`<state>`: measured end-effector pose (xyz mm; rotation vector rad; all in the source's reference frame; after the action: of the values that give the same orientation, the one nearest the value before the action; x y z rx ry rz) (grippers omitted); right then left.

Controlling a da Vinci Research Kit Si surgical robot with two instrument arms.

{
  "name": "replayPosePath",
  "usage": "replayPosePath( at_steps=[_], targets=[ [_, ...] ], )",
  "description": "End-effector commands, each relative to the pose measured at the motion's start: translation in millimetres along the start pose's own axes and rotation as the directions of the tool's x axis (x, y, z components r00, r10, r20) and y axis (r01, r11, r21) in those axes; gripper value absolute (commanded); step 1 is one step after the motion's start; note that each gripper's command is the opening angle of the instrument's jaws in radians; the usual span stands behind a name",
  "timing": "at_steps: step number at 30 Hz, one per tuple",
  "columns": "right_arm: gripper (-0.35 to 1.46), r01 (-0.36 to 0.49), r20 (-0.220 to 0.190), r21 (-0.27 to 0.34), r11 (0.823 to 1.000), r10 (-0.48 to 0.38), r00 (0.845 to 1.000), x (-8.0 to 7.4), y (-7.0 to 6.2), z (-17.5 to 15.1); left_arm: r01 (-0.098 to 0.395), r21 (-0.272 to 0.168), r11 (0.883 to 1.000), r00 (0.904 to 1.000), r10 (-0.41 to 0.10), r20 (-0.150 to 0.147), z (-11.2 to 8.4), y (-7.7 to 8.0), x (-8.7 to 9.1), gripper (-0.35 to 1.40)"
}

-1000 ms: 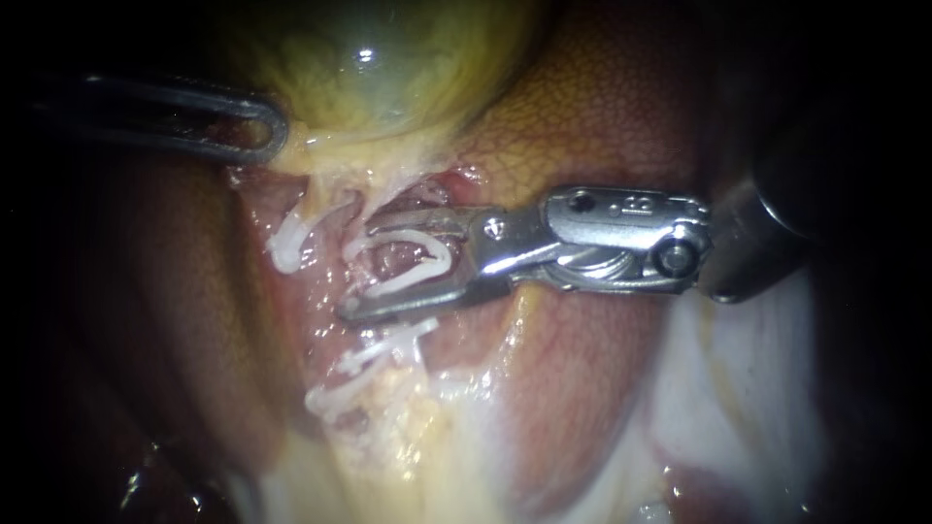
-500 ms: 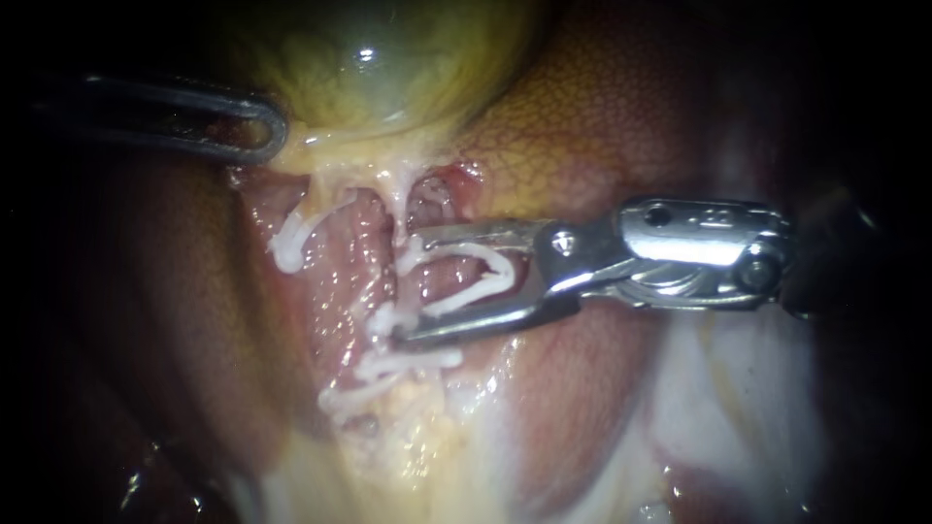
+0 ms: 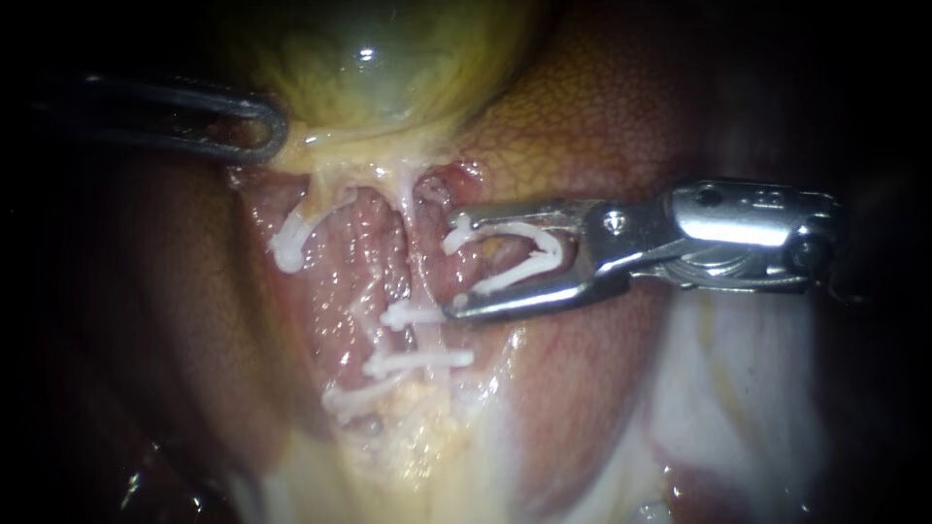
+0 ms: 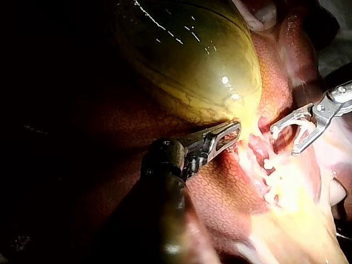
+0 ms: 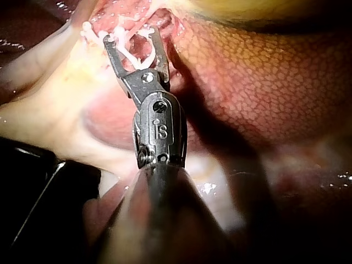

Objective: Clipping third clip right tube

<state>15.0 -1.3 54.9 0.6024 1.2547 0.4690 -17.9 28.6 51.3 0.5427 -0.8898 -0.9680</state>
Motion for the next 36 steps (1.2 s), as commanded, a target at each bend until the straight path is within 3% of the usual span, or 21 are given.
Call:
replayPosePath(
  at_steps=[1,9,15,23,30,36],
  targets=[
    [0.46,-0.005,0.001,-0.004,1.0,0.005,1.0,-0.5,0.4,0.3,0.0,0.0,1.0,1.0,0.0,0.0,0.0,0.0,0.0,-0.35],
    [0.48,-0.043,-0.008,0.003,0.999,0.043,0.999,-2.5,2.9,2.9,0.0,0.0,1.0,1.0,0.0,0.0,0.0,0.0,0.0,-0.35],
    [0.49,-0.136,-0.116,0.109,0.985,0.148,0.982,-2.3,3.7,4.5,0.0,0.0,1.0,1.0,0.0,0.0,0.0,0.0,0.0,-0.35],
    [0.47,-0.148,-0.194,0.277,0.949,0.206,0.959,-2.1,3.1,5.0,0.0,0.0,1.0,1.0,0.0,0.0,0.0,0.0,0.1,-0.35],
    [0.45,-0.121,-0.239,0.36,0.925,0.216,0.947,-1.5,1.8,6.2,0.006,-0.001,1.0,1.0,-0.006,0.001,0.1,0.0,0.0,-0.35],
    [0.44,-0.112,-0.268,0.385,0.916,0.228,0.936,-0.8,1.0,7.4,0.006,-0.001,1.0,1.0,-0.006,0.001,0.1,0.0,0.0,-0.35]
  ],
)
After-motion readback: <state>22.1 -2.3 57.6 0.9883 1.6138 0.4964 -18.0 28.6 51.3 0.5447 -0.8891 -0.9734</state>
